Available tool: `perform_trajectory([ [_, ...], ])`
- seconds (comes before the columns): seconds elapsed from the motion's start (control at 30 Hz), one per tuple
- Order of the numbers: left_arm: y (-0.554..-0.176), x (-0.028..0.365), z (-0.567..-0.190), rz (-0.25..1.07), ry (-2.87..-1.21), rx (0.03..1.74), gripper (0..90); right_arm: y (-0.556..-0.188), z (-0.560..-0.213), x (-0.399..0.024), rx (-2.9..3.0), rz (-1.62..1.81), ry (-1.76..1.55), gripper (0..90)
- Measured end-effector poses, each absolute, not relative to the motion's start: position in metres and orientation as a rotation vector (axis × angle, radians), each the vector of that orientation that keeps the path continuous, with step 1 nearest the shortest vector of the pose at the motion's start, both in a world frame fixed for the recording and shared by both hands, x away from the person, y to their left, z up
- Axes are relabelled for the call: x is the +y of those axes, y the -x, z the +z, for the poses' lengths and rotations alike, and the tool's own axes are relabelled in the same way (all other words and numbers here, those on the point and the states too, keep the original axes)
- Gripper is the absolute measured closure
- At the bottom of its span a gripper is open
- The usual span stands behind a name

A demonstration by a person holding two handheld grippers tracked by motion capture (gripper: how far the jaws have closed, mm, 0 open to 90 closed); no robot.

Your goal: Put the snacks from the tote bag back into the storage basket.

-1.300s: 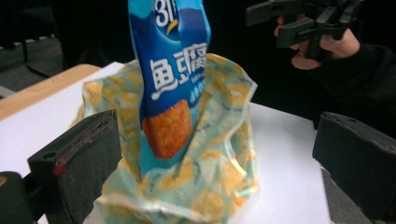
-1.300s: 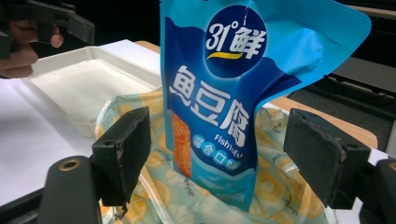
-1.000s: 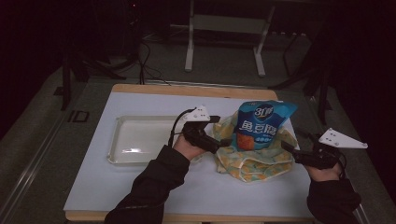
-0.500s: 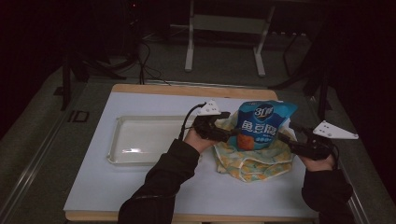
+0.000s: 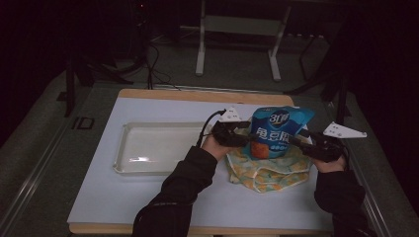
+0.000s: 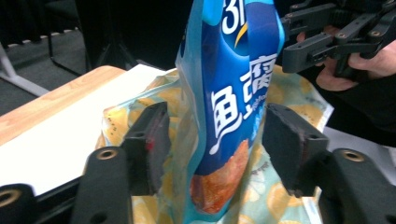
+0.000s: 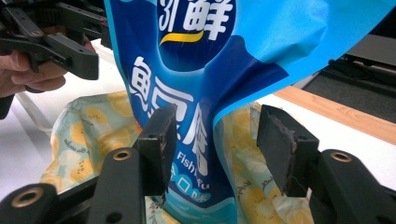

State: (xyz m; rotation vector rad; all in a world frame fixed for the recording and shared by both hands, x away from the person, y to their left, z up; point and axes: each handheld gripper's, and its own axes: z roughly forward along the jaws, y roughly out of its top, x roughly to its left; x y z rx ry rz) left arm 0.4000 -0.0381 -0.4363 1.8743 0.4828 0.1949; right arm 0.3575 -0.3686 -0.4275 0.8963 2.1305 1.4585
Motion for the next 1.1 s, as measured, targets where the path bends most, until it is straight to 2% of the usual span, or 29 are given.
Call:
perform_trajectory([
  [0.23,-0.403,-0.046,-0.439,0.209,-1.873,0.499,57.4,-0.364,-0.430,-0.367,2.150,1.414,-0.898,55.3],
  [0.47,-0.406,-0.052,-0.443,0.211,-1.870,0.529,62.6,-0.365,-0.432,-0.363,2.141,1.381,-0.913,63.6],
  [0.67,-0.406,-0.056,-0.447,0.220,-1.874,0.522,73.4,-0.367,-0.433,-0.358,2.158,1.366,-0.900,74.5],
  [0.73,-0.406,-0.057,-0.447,0.223,-1.878,0.520,74.1,-0.367,-0.433,-0.357,2.162,1.361,-0.891,75.2],
  [0.77,-0.406,-0.057,-0.447,0.214,-1.873,0.527,76.3,-0.367,-0.433,-0.354,2.172,1.353,-0.891,79.9],
  [0.87,-0.408,-0.057,-0.447,0.216,-1.876,0.531,79.6,-0.368,-0.433,-0.352,2.181,1.349,-0.891,85.2],
  [1.1,-0.408,-0.058,-0.445,0.208,-1.883,0.541,85.1,-0.367,-0.431,-0.349,2.198,1.330,-0.879,88.5],
])
